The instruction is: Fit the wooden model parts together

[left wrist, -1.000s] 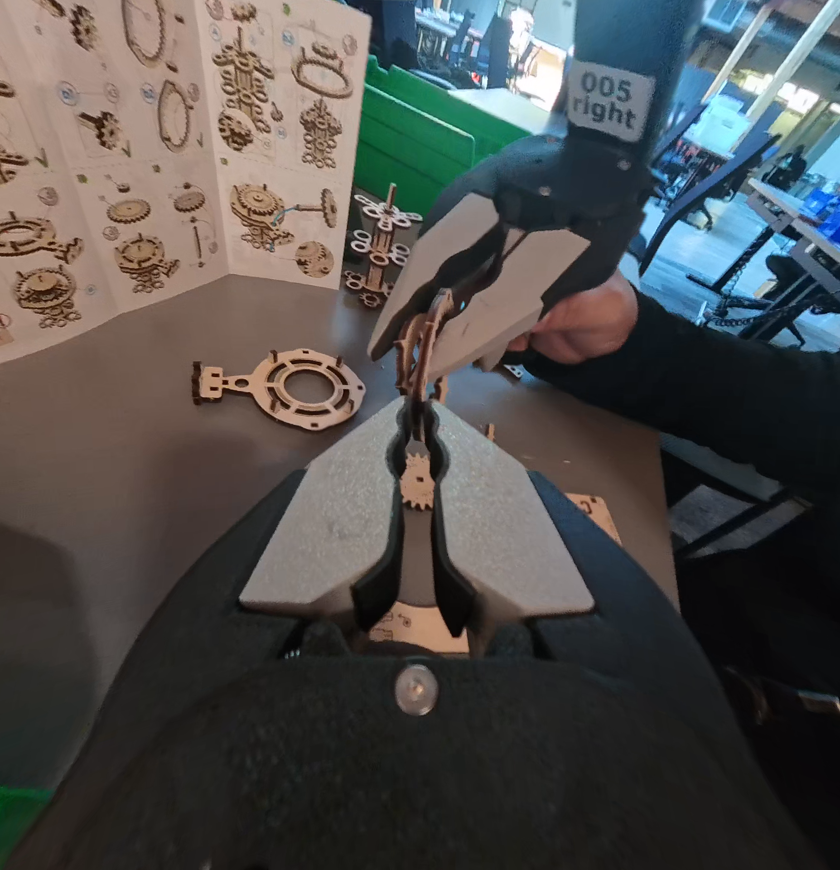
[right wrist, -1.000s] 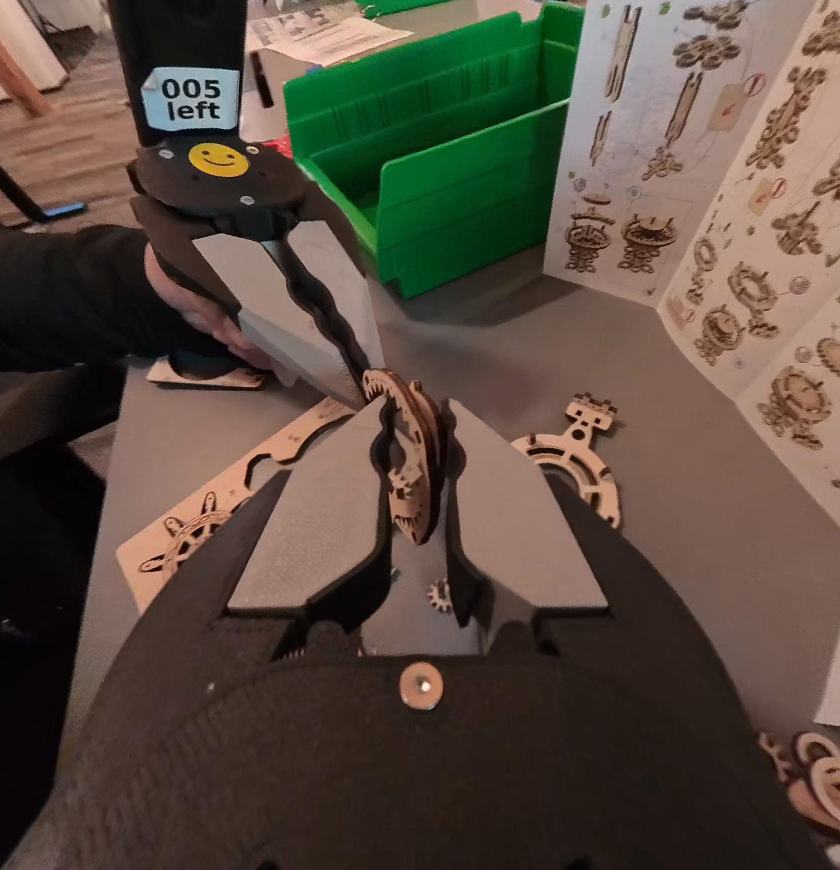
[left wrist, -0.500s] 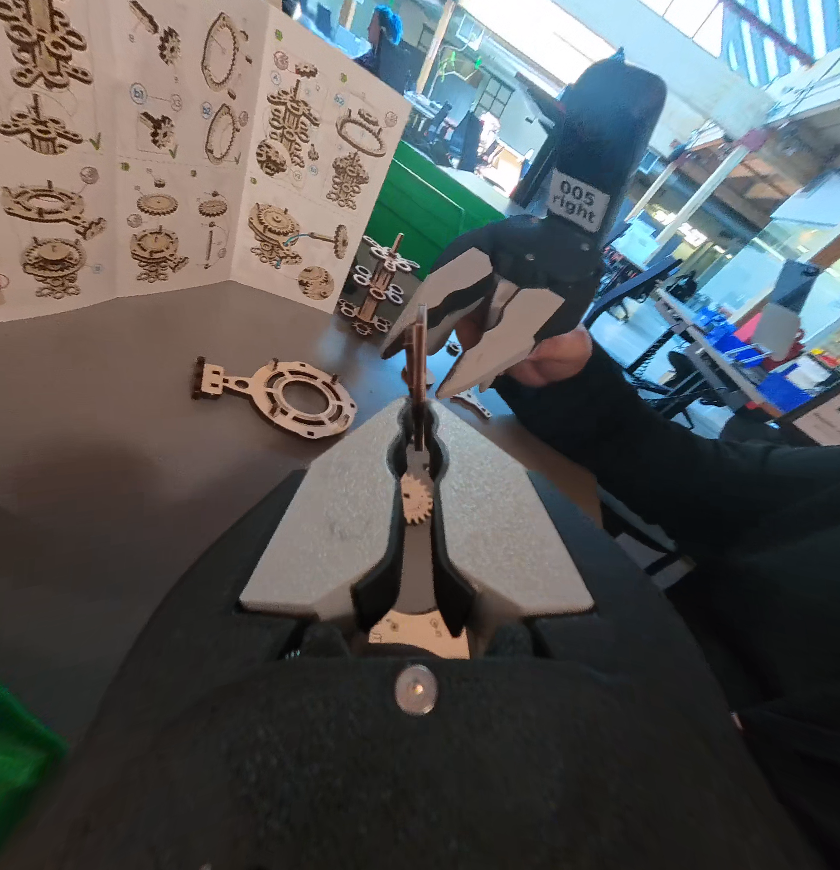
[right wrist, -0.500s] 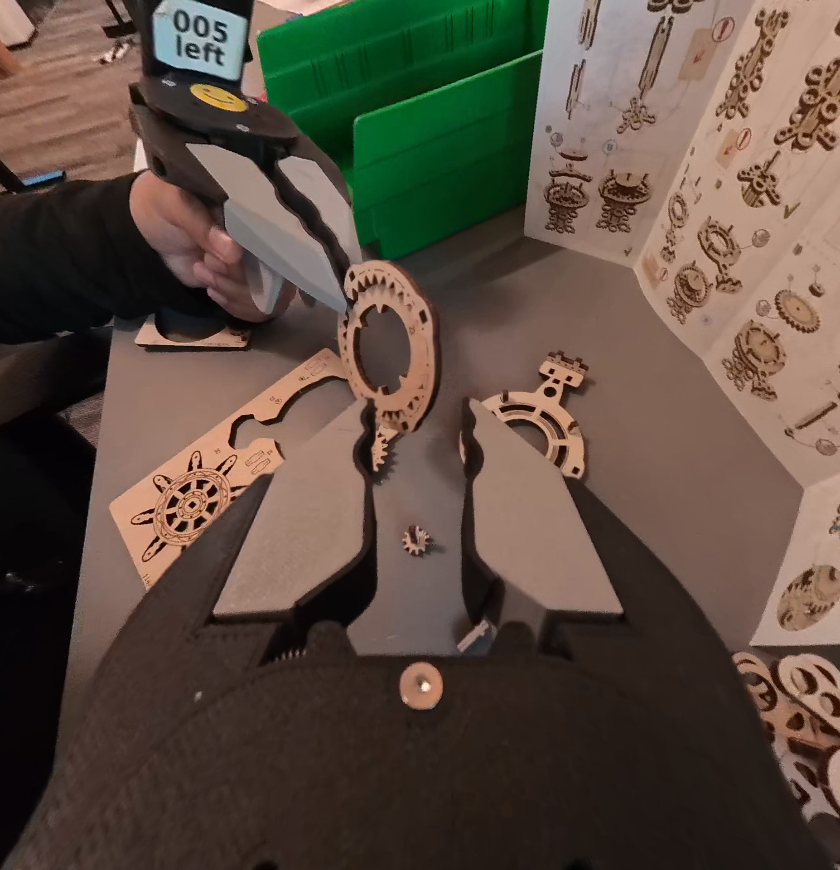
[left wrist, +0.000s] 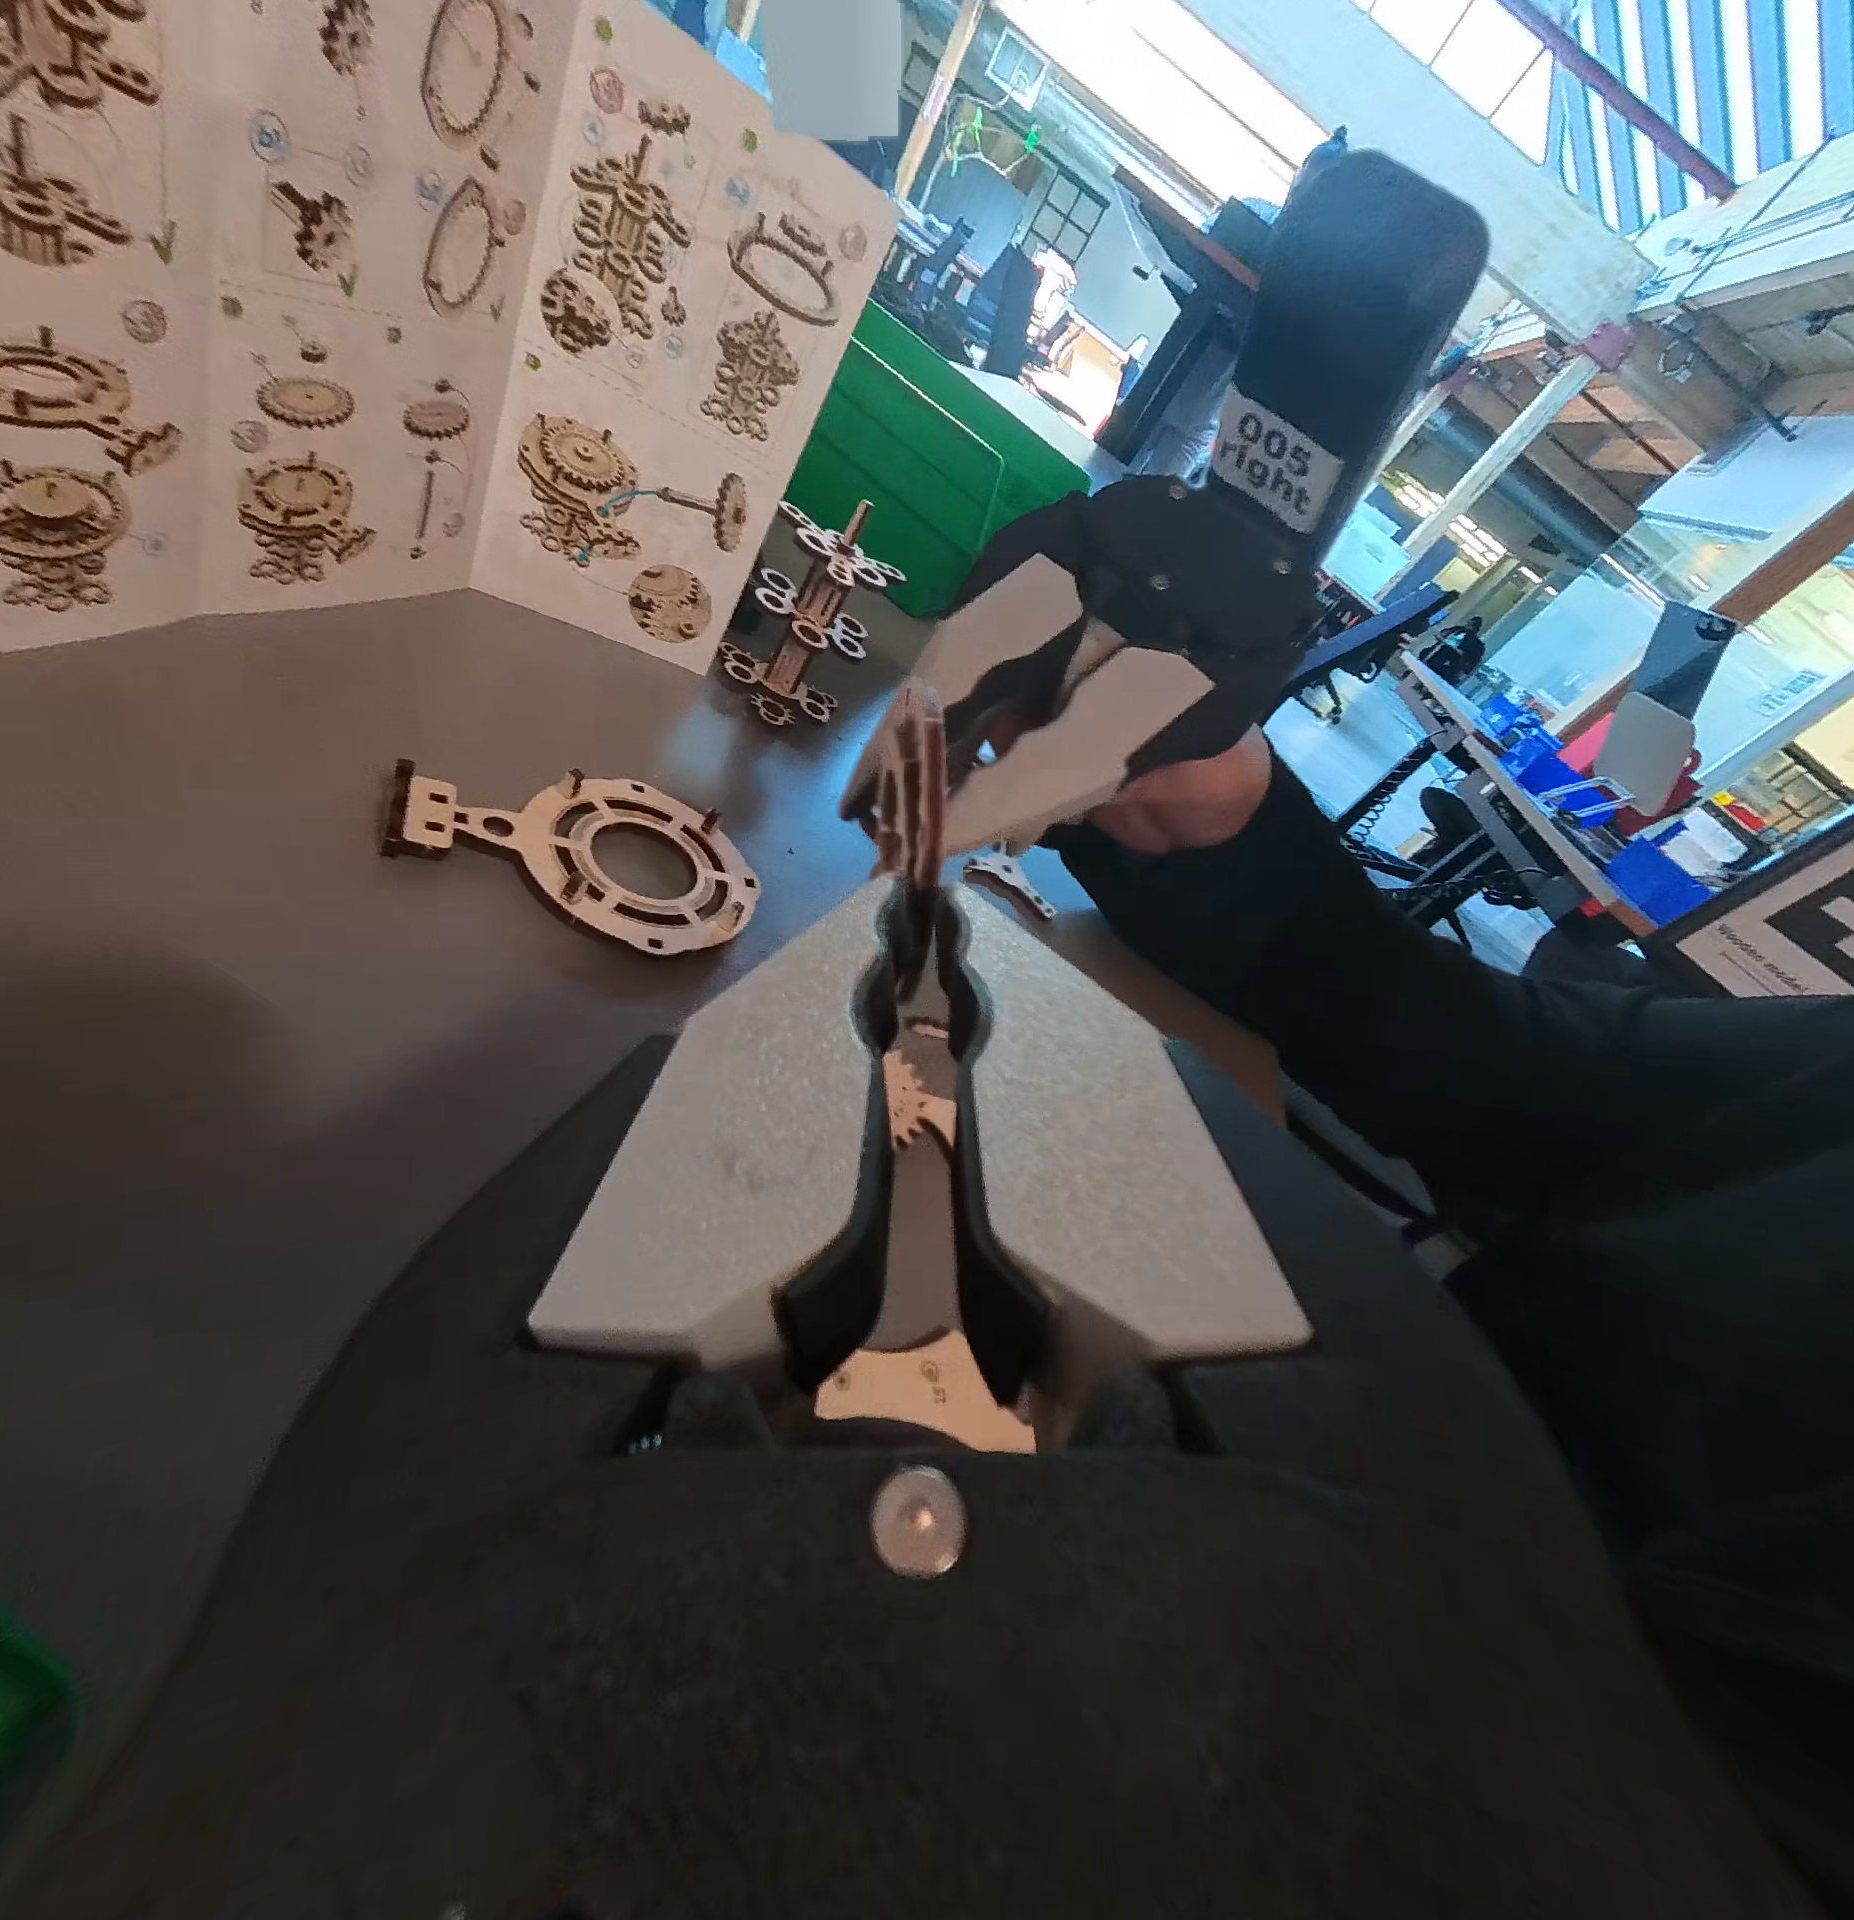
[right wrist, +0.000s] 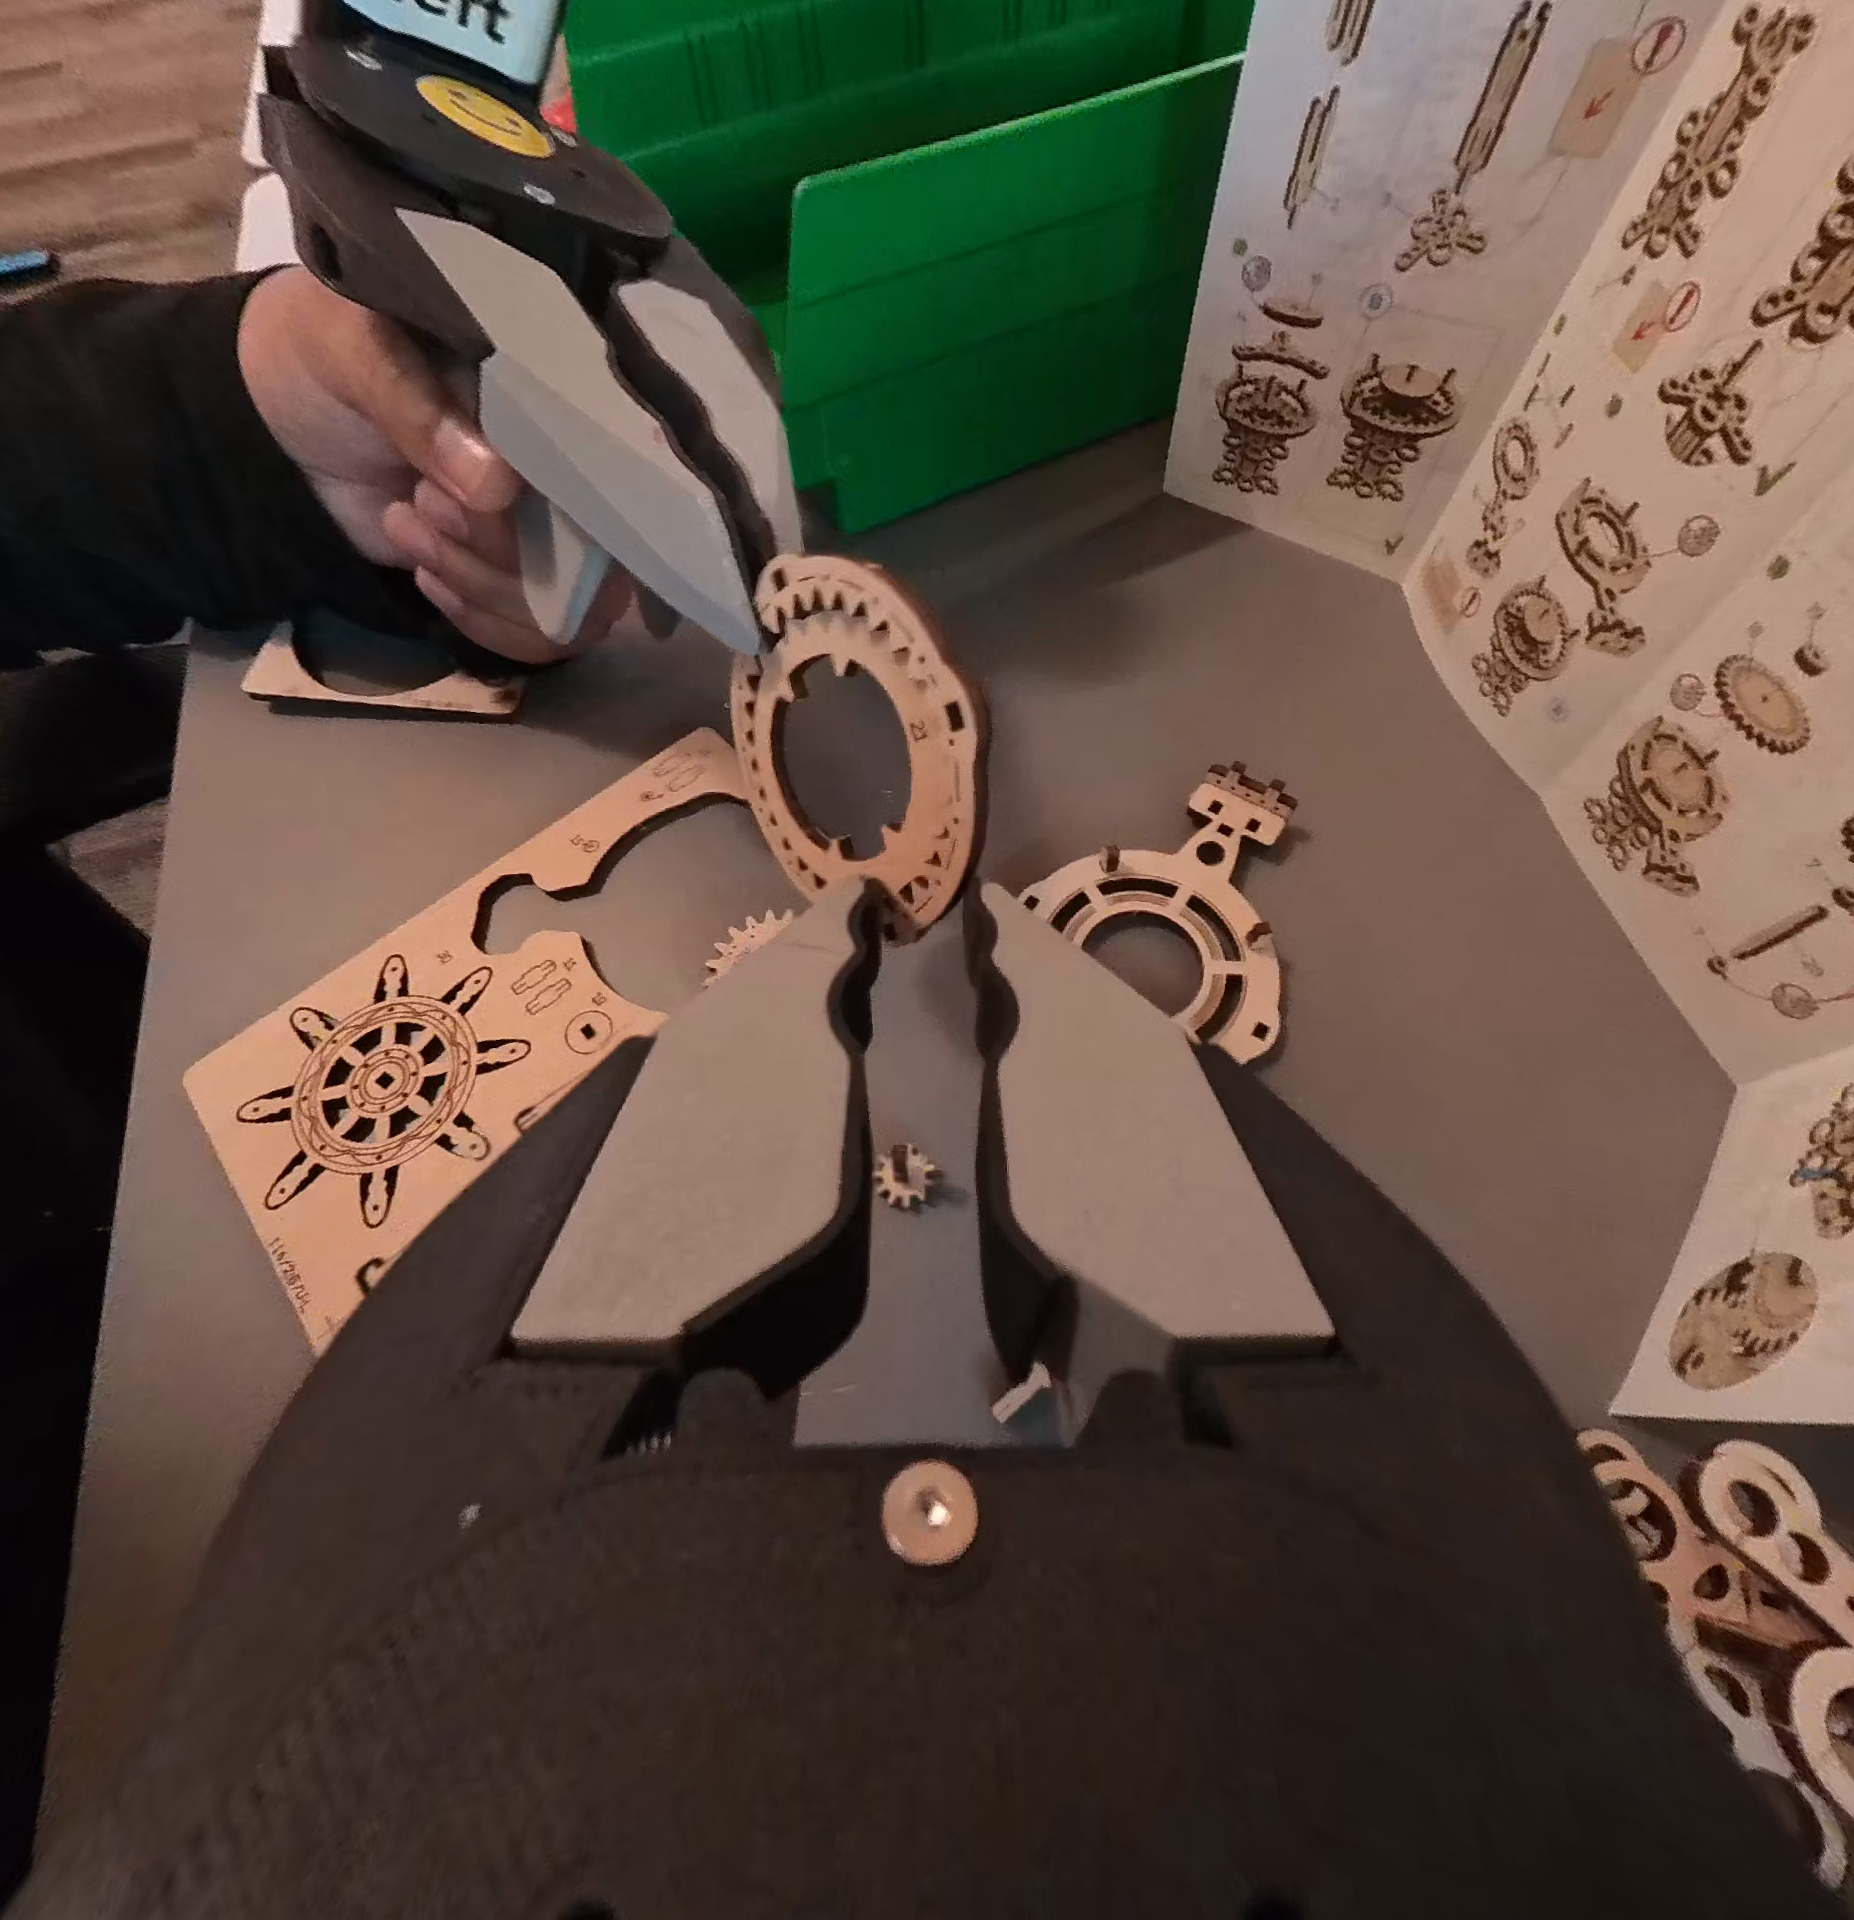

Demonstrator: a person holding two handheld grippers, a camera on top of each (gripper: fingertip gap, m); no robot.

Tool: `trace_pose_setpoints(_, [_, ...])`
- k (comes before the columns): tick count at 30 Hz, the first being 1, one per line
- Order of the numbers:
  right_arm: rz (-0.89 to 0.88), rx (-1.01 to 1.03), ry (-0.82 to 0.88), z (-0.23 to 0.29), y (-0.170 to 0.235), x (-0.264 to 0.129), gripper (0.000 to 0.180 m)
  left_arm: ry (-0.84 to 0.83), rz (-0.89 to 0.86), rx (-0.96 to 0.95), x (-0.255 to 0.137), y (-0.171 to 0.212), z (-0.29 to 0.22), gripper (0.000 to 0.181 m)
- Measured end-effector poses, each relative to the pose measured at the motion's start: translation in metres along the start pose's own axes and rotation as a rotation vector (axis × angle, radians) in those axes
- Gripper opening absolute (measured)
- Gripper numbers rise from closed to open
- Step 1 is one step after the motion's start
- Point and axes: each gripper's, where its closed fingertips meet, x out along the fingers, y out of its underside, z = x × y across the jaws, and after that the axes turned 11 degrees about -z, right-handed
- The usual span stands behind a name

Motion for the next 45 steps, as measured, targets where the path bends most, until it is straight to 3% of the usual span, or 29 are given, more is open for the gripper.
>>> trace_pose_setpoints(5, [0.001, -0.027, 0.158, -0.019, -0.003, 0.003, 0.005, -0.009, 0.044, 0.027, 0.008, 0.011, -0.002, 0.002])
trace_pose_setpoints(7, [-0.021, 0.006, 0.139, -0.017, -0.005, 0.004, 0.006, -0.043, 0.022, 0.042, 0.004, 0.005, 0.006, 0.000])
trace_pose_setpoints(10, [-0.123, 0.112, 0.008, -0.005, -0.016, 0.003, 0.020, -0.040, 0.019, 0.015, -0.001, 0.003, 0.009, 0.000])
trace_pose_setpoints(11, [-0.139, 0.132, -0.001, -0.006, -0.017, 0.001, 0.016, -0.021, 0.026, -0.008, 0.000, 0.005, 0.006, 0.000])
trace_pose_setpoints(13, [-0.143, 0.155, 0.008, -0.011, -0.016, -0.001, 0.005, -0.003, 0.046, -0.027, 0.003, 0.010, 0.003, 0.000])
trace_pose_setpoints(19, [-0.079, 0.062, 0.092, -0.015, -0.009, 0.005, 0.007, 0.044, 0.062, -0.026, 0.005, 0.013, -0.006, 0.002])
trace_pose_setpoints(20, [-0.079, 0.055, 0.103, -0.016, -0.010, 0.003, 0.011, 0.030, 0.053, -0.026, 0.003, 0.011, -0.002, 0.001])
trace_pose_setpoints(22, [-0.091, 0.036, 0.156, -0.023, -0.016, -0.005, 0.037, -0.020, 0.027, -0.022, 0.001, 0.006, 0.007, 0.000])
trace_pose_setpoints(24, [-0.151, -0.055, 0.174, -0.018, -0.030, -0.014, 0.042, -0.056, 0.009, -0.036, -0.001, 0.002, 0.015, 0.000])
trace_pose_setpoints(27, [-0.146, -0.208, 0.047, 0.018, -0.035, -0.006, 0.022, -0.059, 0.002, -0.078, -0.001, 0.002, 0.017, 0.000])
trace_pose_setpoints(29, [-0.095, -0.205, -0.003, 0.032, -0.027, 0.007, 0.024, -0.040, 0.002, -0.105, 0.000, 0.003, 0.014, 0.000])
trace_pose_setpoints(37, [0.027, -0.250, 0.068, 0.027, -0.009, 0.027, 0.005, -0.008, 0.014, -0.142, 0.002, 0.007, 0.008, 0.000])
trace_pose_setpoints(45, [-0.059, 0.041, -0.107, 0.032, -0.013, 0.017, 0.002, -0.038, 0.072, 0.131, 0.003, 0.011, 0.002, 0.001])
